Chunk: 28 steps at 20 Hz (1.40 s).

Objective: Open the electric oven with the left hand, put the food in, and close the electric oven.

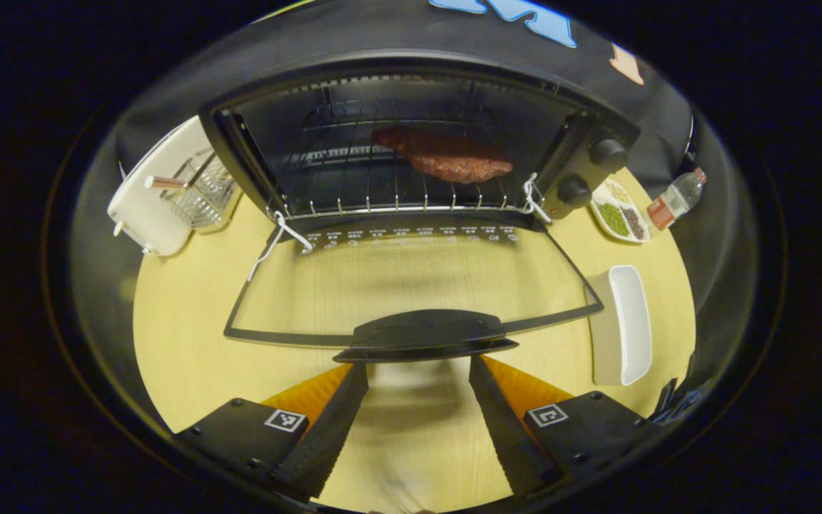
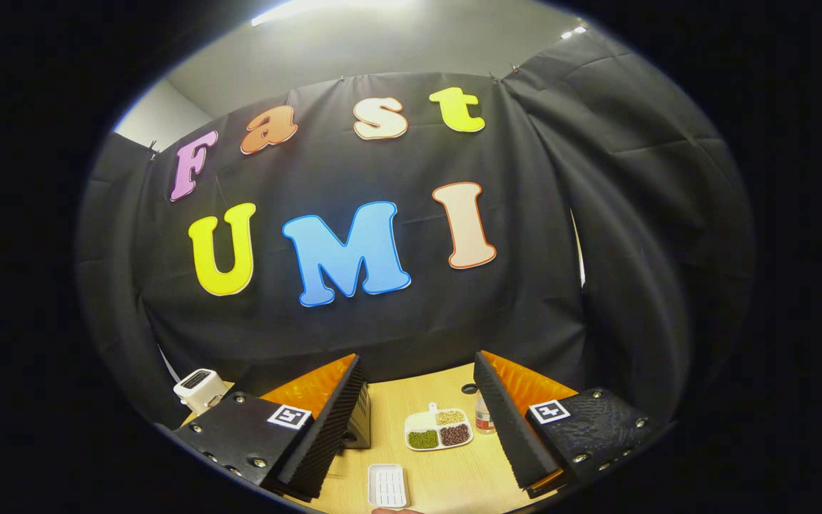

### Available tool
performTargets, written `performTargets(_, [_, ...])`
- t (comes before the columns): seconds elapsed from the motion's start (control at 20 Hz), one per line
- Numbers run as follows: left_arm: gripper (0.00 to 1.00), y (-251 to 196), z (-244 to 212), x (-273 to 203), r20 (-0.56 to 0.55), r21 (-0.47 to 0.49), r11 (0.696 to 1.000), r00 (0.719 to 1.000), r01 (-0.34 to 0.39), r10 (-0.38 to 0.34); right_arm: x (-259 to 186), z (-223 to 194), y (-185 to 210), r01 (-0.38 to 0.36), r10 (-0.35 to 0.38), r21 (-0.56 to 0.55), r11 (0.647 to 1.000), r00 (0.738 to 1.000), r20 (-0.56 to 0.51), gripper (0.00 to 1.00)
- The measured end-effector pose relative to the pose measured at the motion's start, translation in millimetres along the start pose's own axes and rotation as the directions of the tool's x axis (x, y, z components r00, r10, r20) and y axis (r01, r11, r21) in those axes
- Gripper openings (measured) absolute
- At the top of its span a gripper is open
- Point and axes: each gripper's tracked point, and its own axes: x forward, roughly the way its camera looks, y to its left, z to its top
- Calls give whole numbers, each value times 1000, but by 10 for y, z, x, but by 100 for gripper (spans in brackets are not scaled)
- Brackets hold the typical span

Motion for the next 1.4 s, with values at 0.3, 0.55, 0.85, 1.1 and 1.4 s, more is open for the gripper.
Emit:
performTargets(0.3, [97, -12, 109, -182, 66, -15, 999, 997, 28, -27, -30, 8, 90, -20, 20, -6, 1000, 1000, 1, 100])
performTargets(0.55, [97, -23, 210, -294, 113, -5, 1000, 994, 16, -15, -74, 4, 24, -8, 8, 0, 1000, 1000, -2, 100])
performTargets(0.85, [97, -29, 339, -393, 157, 2, 1000, 988, 7, -7, -118, 39, -105, 21, -21, -20, 1000, 1000, 9, 95])
performTargets(1.1, [97, -27, 439, -461, 196, 3, 1000, 980, -11, 10, -125, -5, -154, 22, -22, -18, 1000, 1000, -6, 100])
performTargets(1.4, [97, -91, 620, -724, 305, 2, 1000, 952, -19, 17, -101, -29, -175, 3, -4, -17, 1000, 1000, -14, 100])
